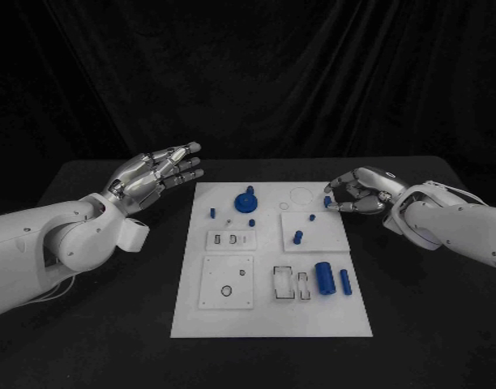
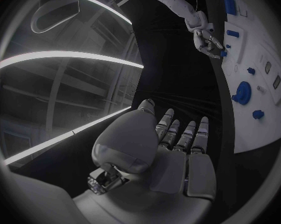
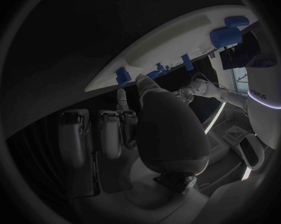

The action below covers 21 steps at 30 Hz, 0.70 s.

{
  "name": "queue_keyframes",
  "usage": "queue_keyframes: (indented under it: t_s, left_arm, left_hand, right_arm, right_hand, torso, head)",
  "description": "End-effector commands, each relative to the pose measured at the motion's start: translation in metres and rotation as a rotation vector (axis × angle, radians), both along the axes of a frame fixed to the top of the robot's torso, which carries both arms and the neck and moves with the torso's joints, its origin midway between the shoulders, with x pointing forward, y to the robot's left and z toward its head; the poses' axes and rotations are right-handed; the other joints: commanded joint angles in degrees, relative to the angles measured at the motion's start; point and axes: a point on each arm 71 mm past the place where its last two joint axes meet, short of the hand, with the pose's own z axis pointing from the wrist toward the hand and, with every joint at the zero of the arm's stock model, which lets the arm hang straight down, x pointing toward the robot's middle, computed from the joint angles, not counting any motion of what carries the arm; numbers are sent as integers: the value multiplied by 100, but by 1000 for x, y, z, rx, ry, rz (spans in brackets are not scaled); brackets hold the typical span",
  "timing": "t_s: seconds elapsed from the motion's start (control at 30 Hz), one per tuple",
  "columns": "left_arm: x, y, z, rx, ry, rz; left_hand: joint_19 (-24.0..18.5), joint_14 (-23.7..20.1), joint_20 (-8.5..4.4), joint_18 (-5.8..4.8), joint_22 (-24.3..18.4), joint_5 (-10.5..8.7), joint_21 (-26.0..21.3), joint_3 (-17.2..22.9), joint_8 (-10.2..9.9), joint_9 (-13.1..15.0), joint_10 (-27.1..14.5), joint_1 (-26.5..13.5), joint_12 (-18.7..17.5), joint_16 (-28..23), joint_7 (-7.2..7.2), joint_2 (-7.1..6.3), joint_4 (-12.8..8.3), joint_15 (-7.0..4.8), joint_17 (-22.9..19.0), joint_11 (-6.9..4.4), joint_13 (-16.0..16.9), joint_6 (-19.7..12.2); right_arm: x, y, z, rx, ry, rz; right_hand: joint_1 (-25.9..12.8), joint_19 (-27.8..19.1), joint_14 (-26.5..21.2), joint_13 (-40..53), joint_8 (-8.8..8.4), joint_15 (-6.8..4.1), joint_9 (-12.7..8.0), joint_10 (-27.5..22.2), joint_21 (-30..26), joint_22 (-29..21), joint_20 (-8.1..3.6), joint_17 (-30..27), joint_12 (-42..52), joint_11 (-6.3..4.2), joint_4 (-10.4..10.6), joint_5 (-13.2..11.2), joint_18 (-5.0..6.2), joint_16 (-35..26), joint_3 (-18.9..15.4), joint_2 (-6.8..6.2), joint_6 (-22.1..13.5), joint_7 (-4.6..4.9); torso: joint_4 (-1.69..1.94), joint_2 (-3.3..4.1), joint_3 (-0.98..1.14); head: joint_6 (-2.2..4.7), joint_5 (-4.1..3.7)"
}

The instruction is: Assemble the parts on the task board

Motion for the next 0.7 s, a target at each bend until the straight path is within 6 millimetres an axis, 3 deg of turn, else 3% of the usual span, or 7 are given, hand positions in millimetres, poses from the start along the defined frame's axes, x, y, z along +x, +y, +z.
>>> queue_keyframes:
  t_s: [0.03,0.47,0.7]
  left_arm:
    - [-1,-1,0,-15,-4,-13]
    - [-1,-1,0,-14,-1,-15]
    - [-1,-2,0,-14,3,-20]
  left_hand:
    - [-20,20,31,108,-10,28,7,33,23,8,-5,53,28,7,8,-2,-3,7,4,38,7,39]
    - [-22,5,31,108,-11,30,5,38,23,8,-5,60,28,-2,9,-2,-4,6,1,39,6,40]
    - [-22,5,31,108,-11,30,5,38,23,8,-5,60,28,-2,9,-2,-4,6,1,39,6,40]
  right_arm:
    - [0,0,-2,2,15,-4]
    - [3,0,-5,-3,25,-25]
    - [4,1,-6,-6,37,-30]
  right_hand:
    - [89,607,533,867,41,-11,13,392,15,1509,-19,1230,-21,-4,-3,84,-45,-9,28,-4,12,20]
    - [215,607,529,820,94,5,40,372,15,1509,-3,1212,-39,16,-19,353,-45,-17,68,9,-76,45]
    - [236,607,528,811,102,7,45,368,15,1509,-1,1207,-43,17,-22,380,-45,-20,76,13,-82,45]
  torso:
    - [0,2,0]
    - [-4,2,5]
    - [-6,-1,3]
  head:
    - [-1,-3]
    - [-18,3]
    - [-29,7]
